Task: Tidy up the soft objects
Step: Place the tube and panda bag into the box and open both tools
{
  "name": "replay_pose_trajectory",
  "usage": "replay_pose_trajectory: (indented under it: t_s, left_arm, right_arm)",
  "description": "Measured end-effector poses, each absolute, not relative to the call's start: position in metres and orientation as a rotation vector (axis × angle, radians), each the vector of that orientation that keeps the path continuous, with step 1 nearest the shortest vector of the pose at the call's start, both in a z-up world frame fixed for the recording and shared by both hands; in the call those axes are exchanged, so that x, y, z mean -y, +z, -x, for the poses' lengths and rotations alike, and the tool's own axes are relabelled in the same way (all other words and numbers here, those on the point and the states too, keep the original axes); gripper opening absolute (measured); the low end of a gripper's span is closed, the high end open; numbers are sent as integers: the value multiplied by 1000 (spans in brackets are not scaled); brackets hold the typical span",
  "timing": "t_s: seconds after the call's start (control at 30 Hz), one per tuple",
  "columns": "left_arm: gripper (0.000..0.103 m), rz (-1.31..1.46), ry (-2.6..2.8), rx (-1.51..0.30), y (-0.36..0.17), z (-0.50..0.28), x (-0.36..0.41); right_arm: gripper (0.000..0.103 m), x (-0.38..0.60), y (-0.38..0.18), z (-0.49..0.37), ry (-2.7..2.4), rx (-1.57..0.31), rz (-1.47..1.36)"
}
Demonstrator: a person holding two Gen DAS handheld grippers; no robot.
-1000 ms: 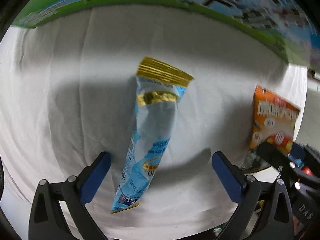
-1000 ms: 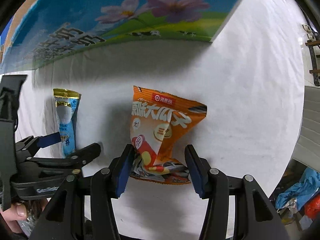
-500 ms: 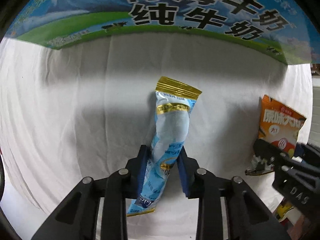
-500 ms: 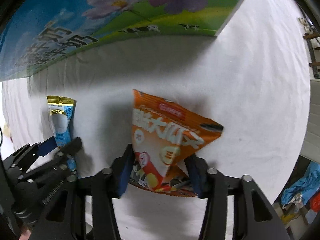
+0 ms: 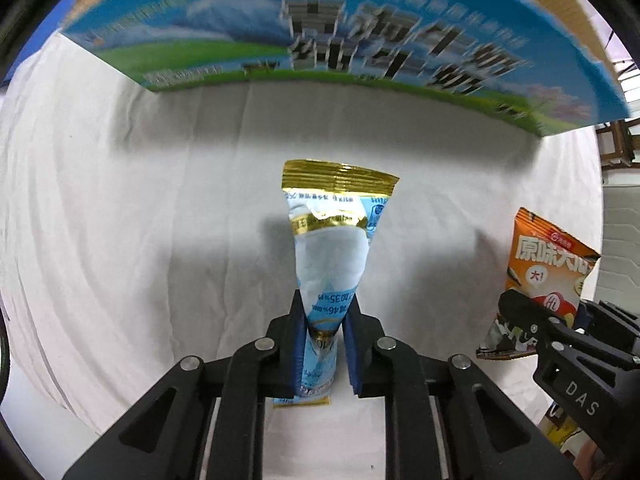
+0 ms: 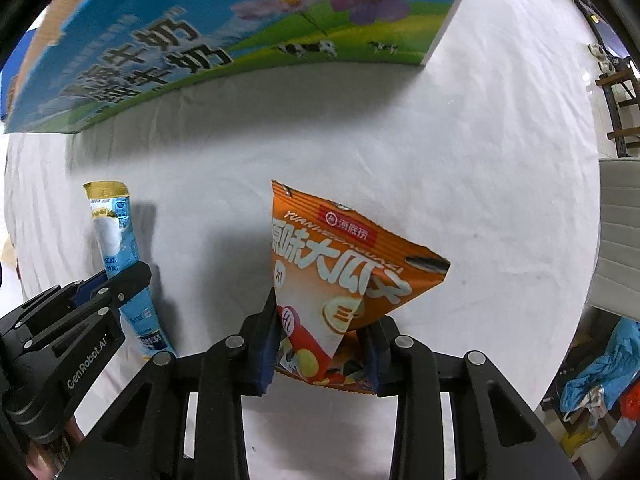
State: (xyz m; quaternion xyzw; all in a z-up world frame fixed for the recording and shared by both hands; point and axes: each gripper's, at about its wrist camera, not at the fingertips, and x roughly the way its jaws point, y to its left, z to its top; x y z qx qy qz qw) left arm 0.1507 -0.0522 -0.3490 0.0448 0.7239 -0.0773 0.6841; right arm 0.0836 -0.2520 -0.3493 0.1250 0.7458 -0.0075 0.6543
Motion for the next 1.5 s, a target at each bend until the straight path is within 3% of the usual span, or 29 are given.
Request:
replay_pose_trajectory:
  t_s: [0.37, 0.77, 1.13, 1.5]
  left_arm:
    - [14, 6, -274, -1482, -243, -146, 44]
    - [14, 57, -376, -1305, -142, -227, 55]
    - [14, 6, -338, -1390, -172, -318, 50]
    - [14, -1, -288, -1633, -274, -370, 38]
  right_arm:
    - [36, 270, -262, -87, 53, -1567, -301]
    - [36, 272, -154, -127, 137, -1363, -322]
    - [36, 247, -155, -211, 150, -1342, -309]
    - [36, 213, -252, -271, 159, -1480, -336]
